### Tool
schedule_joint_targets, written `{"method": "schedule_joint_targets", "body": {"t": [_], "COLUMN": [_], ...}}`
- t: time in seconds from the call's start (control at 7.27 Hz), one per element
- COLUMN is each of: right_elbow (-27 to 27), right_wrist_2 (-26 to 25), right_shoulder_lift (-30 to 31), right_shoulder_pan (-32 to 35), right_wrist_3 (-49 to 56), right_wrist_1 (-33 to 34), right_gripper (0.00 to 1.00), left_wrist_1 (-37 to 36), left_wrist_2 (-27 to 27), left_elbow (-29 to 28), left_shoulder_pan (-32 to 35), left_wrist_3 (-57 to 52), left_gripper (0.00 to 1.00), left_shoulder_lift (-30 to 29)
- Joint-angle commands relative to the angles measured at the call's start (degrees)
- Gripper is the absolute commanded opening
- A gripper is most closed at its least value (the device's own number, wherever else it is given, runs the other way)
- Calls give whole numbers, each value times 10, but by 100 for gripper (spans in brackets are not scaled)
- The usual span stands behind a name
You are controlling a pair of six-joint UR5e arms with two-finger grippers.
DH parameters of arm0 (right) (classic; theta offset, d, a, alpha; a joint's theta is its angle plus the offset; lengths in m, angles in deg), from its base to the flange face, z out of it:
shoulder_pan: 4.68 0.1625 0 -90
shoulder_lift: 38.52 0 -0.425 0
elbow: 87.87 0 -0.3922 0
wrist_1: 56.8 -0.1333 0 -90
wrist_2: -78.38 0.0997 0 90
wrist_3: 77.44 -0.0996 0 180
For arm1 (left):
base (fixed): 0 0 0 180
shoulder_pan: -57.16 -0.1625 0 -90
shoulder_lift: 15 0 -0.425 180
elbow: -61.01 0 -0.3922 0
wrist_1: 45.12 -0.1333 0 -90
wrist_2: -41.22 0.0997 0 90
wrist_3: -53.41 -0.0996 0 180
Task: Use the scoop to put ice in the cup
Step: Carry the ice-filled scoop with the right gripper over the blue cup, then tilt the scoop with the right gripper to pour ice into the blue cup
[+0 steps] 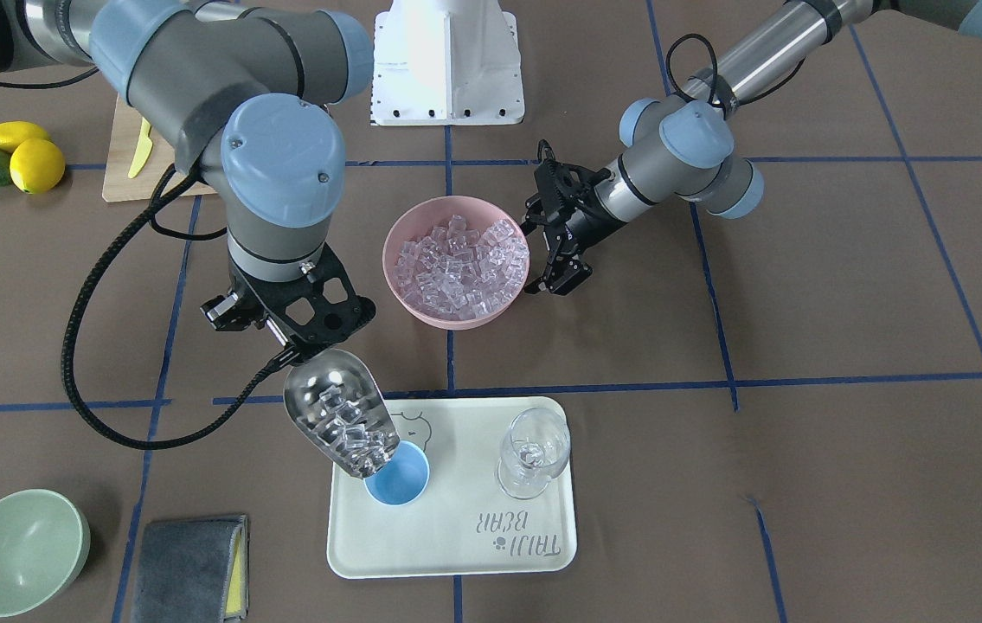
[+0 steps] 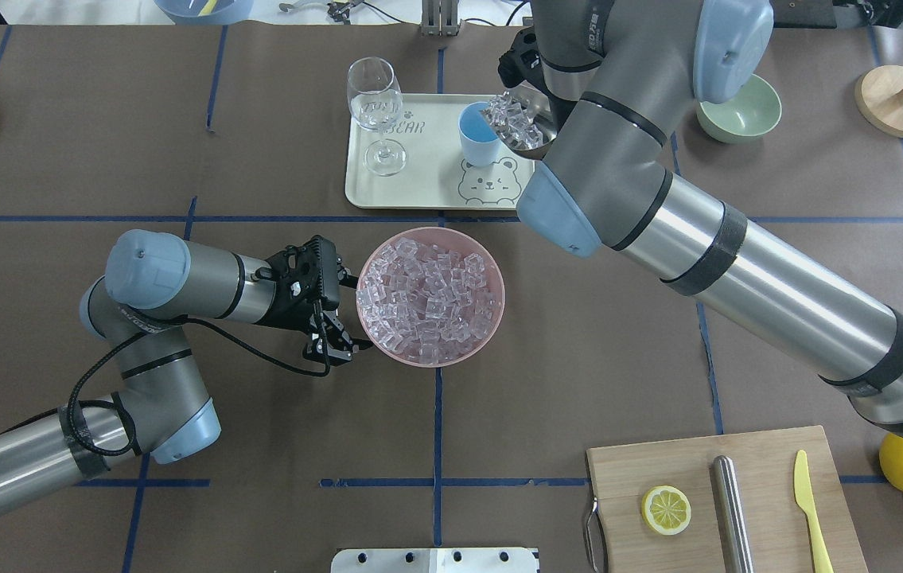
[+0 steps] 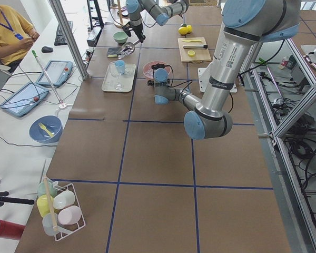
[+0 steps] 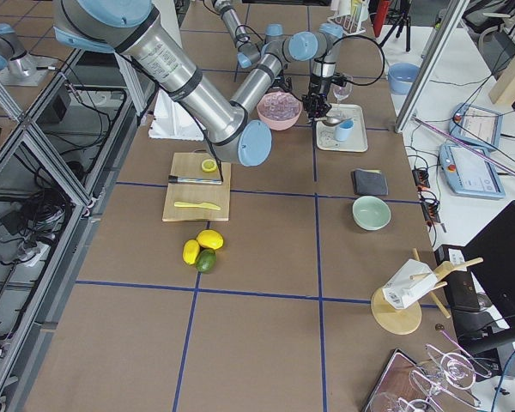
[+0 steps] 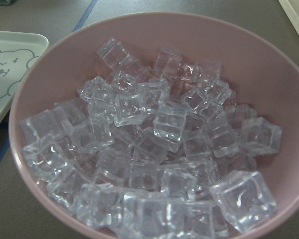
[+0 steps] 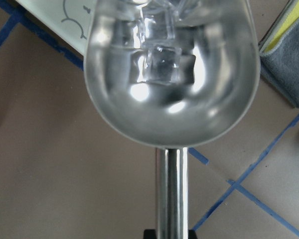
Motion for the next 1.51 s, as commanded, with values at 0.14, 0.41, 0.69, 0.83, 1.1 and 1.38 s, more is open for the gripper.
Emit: {"method": "schedule_joint_targets", "body": {"t": [0.14,0.41,0.69,0.83,1.1,1.38], "right_elbow": [25,43,45,45,45,45], "right_wrist_2": [-29,-44,-58,-60,-63,-65], "right_shoulder_lift": [-46,-65,-72,-73,-73,-73], "right_shoulder_pan": [0,0,0,0,0,0], "right_wrist_3": [57,85,119,127,132,136], "right_wrist_1": [75,95,112,113,113,113], "right_gripper": [0,0,0,0,0,0], "left_wrist_1": [0,4,24,24,24,24], "left_wrist_2": [0,0,0,0,0,0], "left_elbow": [-1,-5,-17,-17,-17,-17], "left_shoulder_pan": [0,0,0,0,0,0], "left_wrist_3": [-1,0,-1,0,0,-1], "left_gripper": [100,100,100,100,100,100], "left_shoulder_lift": [0,0,0,0,0,0]}}
